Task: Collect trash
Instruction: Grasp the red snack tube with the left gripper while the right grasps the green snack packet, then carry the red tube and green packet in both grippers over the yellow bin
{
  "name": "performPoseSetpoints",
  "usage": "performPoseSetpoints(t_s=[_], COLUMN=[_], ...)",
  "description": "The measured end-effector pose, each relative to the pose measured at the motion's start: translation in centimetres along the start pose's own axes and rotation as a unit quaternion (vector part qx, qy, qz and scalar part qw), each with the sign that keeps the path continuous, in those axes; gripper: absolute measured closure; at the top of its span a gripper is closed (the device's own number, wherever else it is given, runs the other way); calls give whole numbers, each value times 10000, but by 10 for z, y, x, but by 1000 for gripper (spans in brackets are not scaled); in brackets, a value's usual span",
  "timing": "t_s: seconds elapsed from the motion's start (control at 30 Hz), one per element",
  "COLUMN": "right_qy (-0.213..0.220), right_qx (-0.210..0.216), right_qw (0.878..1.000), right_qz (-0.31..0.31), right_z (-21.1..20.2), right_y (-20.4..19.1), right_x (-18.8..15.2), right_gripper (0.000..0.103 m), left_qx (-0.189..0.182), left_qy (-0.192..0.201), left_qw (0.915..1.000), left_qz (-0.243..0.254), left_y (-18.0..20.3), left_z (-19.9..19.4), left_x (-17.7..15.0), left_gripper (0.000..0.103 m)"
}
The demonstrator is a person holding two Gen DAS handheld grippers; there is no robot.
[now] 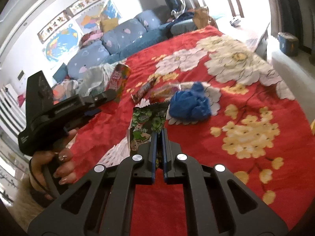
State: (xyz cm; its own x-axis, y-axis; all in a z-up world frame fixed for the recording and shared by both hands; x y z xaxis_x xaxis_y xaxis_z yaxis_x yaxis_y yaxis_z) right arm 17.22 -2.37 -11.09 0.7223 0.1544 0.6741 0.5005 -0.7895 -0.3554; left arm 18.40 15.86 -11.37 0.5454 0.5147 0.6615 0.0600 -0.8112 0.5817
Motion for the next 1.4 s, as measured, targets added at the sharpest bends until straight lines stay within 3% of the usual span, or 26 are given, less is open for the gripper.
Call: performPoseSetpoints(t_s=[0.8, 1.4], right_qy=[649, 852], right_qx=[-595, -1164], right_qw=[9959, 9886], right_qz=[204, 427], right_z=[-51, -82], right_y=[55, 109], right_x=[28, 31], right_gripper=[101, 101], left_qx=[-588, -946], left_qy=[-245, -593], left_qw=[9944, 9849], left_qz=[842, 1321], left_y=[88, 141], left_z=[1, 17], left_x=[-24, -56], left_gripper=[74, 74])
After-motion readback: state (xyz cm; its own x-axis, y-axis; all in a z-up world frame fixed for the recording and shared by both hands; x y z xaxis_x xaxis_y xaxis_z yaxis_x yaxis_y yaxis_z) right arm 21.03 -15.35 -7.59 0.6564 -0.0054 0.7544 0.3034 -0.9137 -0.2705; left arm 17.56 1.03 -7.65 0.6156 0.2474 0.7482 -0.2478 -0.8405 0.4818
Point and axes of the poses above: each gripper's, at about its wrist camera, not at the fingertips, and z roughly the way its jaws point, y to its right, x to its top, the point moved 7 cm from there along z, roughly the way its jaws point, and after that the axes turned 8 degrees about -x, right-handed, at the moved point
